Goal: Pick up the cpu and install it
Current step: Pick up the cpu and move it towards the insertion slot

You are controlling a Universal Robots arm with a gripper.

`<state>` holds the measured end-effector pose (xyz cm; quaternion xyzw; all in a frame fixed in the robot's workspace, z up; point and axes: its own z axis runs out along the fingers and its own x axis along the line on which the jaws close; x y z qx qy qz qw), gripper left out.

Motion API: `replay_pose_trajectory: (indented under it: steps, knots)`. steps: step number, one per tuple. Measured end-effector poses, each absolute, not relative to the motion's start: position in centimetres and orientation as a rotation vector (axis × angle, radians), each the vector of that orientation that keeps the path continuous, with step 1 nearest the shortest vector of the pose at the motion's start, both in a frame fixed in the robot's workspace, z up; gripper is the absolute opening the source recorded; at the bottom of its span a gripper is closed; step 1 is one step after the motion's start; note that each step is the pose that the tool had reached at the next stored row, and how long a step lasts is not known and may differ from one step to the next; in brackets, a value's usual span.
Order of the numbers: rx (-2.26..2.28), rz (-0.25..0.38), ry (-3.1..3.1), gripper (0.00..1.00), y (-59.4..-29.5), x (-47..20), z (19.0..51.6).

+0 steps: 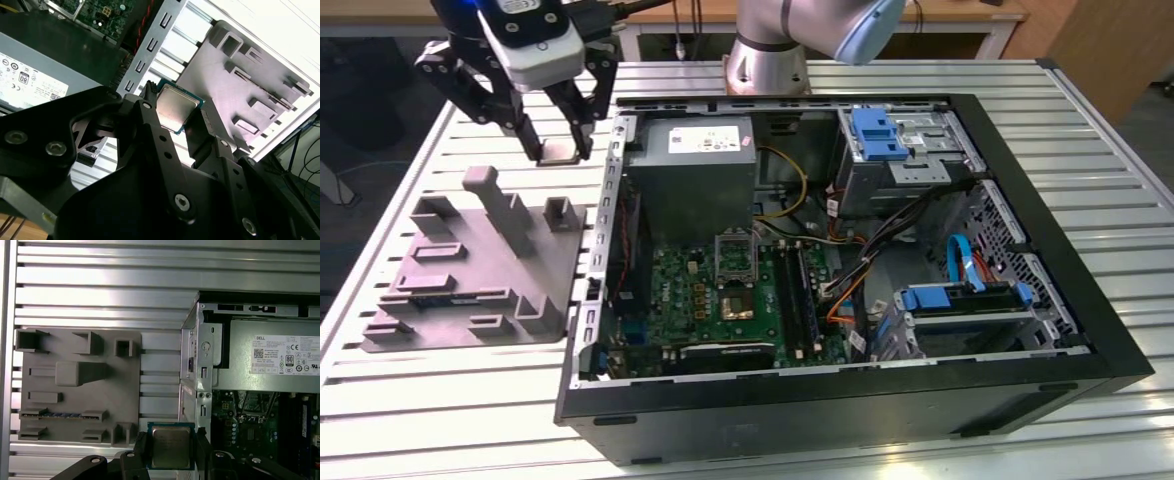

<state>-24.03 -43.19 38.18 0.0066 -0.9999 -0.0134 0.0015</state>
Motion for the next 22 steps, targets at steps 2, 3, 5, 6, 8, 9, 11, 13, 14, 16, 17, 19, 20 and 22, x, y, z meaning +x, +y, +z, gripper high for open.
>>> replay_pose_trajectory:
  steps: [2,3,5,6,8,9,11,13,14,16,17,19,20,22]
  knots:
    - [0.021,-0.042,-3.138,0.47,-43.2,-23.7,38.2]
    - [0.021,-0.042,-3.138,0.47,-43.2,-23.5,38.2]
    - [0.021,-0.042,-3.138,0.47,-43.2,-23.1,38.2]
    - [0.021,-0.042,-3.138,0.47,-43.2,-22.9,38.2]
    - [0.02,-0.042,-3.138,0.47,-43.2,-22.7,38.2]
    - [0.019,-0.042,-3.138,0.47,-43.2,-22.7,38.1]
    - [0.017,-0.042,-3.138,0.47,-43.3,-22.7,38.1]
    - [0.014,-0.042,-3.138,0.47,-43.4,-22.6,38.1]
    - [0.012,-0.041,-3.138,0.47,-43.5,-22.6,38.0]
    - [0.009,-0.041,-3.138,0.47,-43.5,-22.6,38.0]
    - [0.008,-0.041,-3.138,0.47,-43.5,-22.6,38.0]
    - [0.007,-0.04,-3.138,0.47,-43.5,-22.6,38.0]
    - [0.007,-0.04,-3.138,0.47,-43.5,-22.6,38.0]
    - [0.007,-0.04,-3.138,0.47,-43.5,-22.4,38.0]
